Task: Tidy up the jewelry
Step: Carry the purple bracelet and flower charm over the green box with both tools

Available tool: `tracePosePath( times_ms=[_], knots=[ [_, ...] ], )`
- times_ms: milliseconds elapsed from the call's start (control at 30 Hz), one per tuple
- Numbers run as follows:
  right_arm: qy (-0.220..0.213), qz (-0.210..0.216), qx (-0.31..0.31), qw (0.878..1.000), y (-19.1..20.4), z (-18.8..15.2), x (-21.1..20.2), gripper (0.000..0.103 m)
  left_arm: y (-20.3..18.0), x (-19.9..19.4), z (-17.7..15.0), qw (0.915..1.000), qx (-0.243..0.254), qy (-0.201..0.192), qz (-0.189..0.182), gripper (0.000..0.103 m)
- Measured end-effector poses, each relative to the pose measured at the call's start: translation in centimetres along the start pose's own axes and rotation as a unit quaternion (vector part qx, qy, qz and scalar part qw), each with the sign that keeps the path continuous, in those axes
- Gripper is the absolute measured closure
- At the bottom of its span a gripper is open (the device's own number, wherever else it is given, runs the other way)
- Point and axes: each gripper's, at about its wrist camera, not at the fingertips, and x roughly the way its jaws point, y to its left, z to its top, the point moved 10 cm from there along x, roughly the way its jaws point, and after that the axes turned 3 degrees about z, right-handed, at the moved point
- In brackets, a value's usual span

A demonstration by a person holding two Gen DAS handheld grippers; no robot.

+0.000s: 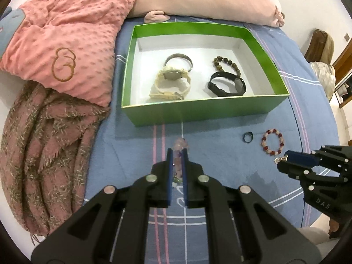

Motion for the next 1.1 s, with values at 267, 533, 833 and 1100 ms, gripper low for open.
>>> tracePosePath(
  times_ms=[267,533,833,1100],
  knots=[
    [0.007,0.001,-0.004,1.0,0.4,-0.2,0.5,0.083,0.5,0.3,-0.6,1.0,-0.005,0.007,0.002,0.096],
    [-0.007,0.0,-0.009,1.0,0.6,0.8,-0.3,0.083,0.3,-0.4,0.0,1.0,-0.003,-0.003,0.002,0.096],
    [-0.056,0.001,-0.022,0.998,0.5,5.8,-3.4,0.082,0.5,-2.7,2.8,0.9993,0.0,-0.035,-0.013,0.096],
    [-0.1,-0.012,-0.038,0.994,0.0,12.1,-5.0,0.082,0.8,-3.3,7.8,0.9978,0.009,-0.065,-0.009,0.096]
  ],
)
